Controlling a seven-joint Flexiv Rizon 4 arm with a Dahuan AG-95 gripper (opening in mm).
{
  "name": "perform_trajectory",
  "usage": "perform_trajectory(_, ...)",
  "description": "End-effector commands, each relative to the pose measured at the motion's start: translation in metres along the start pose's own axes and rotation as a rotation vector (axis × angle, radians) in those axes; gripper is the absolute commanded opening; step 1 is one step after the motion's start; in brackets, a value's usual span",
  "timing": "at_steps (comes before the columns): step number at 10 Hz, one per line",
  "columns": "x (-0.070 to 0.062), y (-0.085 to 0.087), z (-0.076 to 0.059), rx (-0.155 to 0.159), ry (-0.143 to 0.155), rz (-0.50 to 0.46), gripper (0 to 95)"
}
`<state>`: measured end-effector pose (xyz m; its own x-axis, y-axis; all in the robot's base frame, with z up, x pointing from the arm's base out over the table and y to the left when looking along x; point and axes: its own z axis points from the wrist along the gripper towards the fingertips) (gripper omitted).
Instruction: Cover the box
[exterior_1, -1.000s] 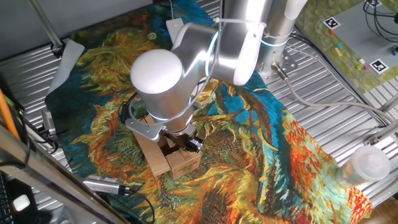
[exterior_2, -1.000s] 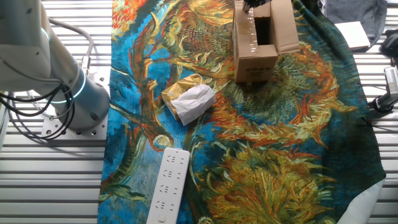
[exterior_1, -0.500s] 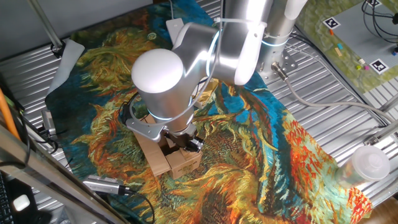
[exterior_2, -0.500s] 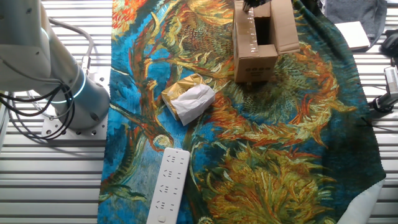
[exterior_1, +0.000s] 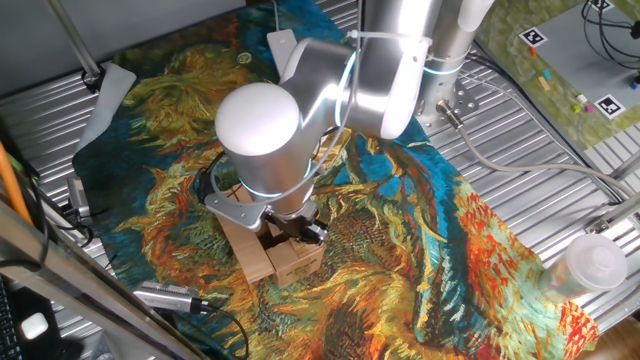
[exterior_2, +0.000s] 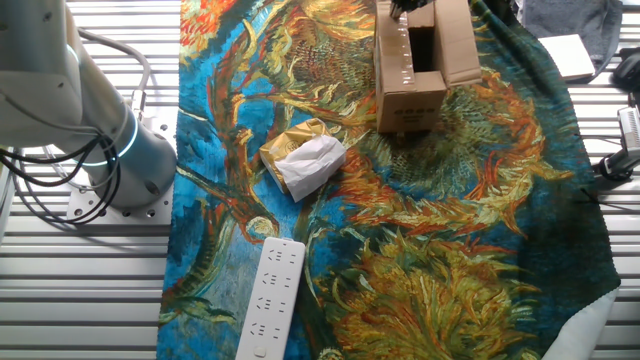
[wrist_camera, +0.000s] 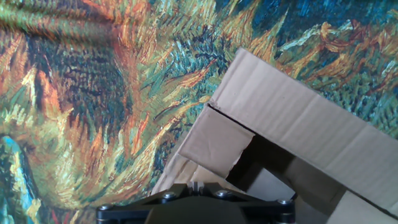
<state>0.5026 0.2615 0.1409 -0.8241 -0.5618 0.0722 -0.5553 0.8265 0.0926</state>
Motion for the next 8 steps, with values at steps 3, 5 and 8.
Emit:
perform_trajectory(3,0.0025,-0.0006,-0.0024,0.004,-0.009,-0.023,0.0)
perform_trajectory(5,0.0025,-0.0006,-0.0024,0.005,-0.008,-0.023,0.0)
perform_trajectory(8,0.0025,-0.0006,-0.0024,-0.002,-0.01,-0.017,0.0)
